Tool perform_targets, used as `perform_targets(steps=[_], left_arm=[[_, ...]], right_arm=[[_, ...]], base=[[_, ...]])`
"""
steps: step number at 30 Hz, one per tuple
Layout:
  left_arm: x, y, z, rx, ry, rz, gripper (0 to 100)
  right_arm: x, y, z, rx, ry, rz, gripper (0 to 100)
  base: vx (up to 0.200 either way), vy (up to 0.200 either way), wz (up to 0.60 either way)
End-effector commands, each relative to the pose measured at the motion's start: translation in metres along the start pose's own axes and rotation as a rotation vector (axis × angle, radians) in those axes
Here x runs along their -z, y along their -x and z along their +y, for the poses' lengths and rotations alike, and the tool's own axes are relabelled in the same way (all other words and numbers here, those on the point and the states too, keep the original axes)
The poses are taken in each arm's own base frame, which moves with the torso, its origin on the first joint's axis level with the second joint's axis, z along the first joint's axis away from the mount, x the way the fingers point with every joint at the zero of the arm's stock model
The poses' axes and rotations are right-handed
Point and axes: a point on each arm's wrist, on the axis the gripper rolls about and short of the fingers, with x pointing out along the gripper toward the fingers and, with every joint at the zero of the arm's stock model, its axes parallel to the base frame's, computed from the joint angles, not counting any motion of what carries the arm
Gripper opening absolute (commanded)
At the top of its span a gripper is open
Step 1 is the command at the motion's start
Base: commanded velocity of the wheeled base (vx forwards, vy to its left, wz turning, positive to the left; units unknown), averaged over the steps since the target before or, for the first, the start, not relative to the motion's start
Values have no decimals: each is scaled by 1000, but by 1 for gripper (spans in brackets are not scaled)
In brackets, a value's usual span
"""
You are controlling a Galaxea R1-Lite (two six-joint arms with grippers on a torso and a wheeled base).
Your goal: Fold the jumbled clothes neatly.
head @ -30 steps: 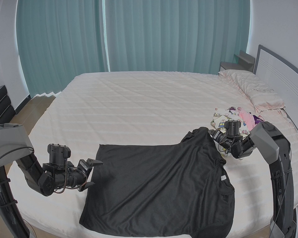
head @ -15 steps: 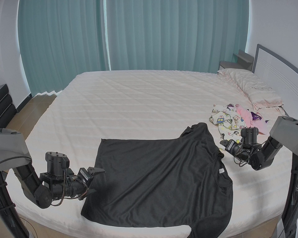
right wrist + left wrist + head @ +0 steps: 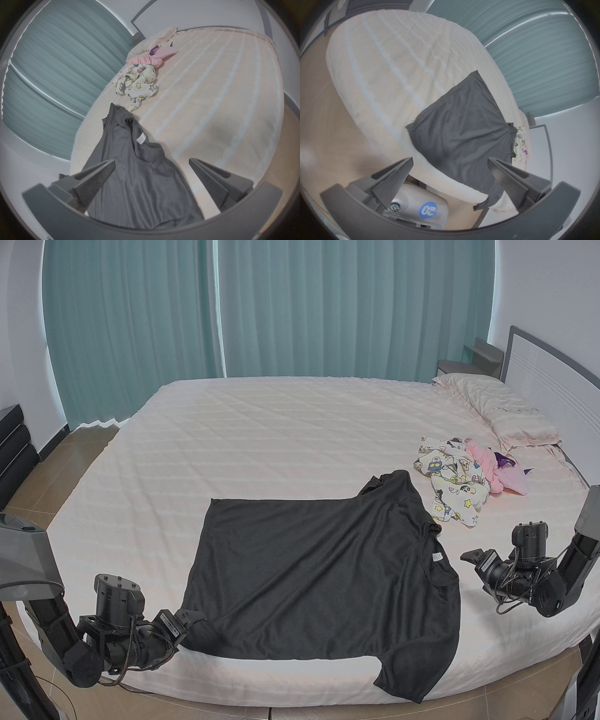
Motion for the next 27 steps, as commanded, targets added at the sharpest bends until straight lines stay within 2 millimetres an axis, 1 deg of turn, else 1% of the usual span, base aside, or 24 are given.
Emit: perform_targets(steps=[1,4,8,9,13,19,20,22,23,27], left_arm=[[6,-19,10,-99,-52,-2,100],[6,-33,14,-151,-67,-41,100],[9,-42,14,-182,-85,-70,100],[10,-48,14,-196,-94,-75,100],[6,-63,10,-201,-96,-122,100],[2,-77,11,-234,-144,-167,100],[1,-81,12,-254,-158,-186,100],[1,-84,14,-274,-165,-205,100],[0,-84,14,-284,-166,-224,0],[2,-78,19,-290,-166,-243,0]], right_arm=[[11,10,-11,-23,-40,55,100],[14,8,-15,-19,-33,60,100],[18,8,-14,-22,-25,71,100],[20,9,-14,-21,-22,77,100],[21,11,-16,-16,-22,81,100],[21,12,-14,-31,-18,72,100],[24,12,-13,-35,-12,78,100],[26,12,-13,-33,-9,80,100],[27,12,-14,-30,-5,84,100],[31,17,-20,-12,45,99,100]], base=[[0,0,0],[0,0,0],[0,0,0],[0,0,0],[0,0,0],[0,0,0],[0,0,0],[0,0,0],[0,0,0],[0,0,0]])
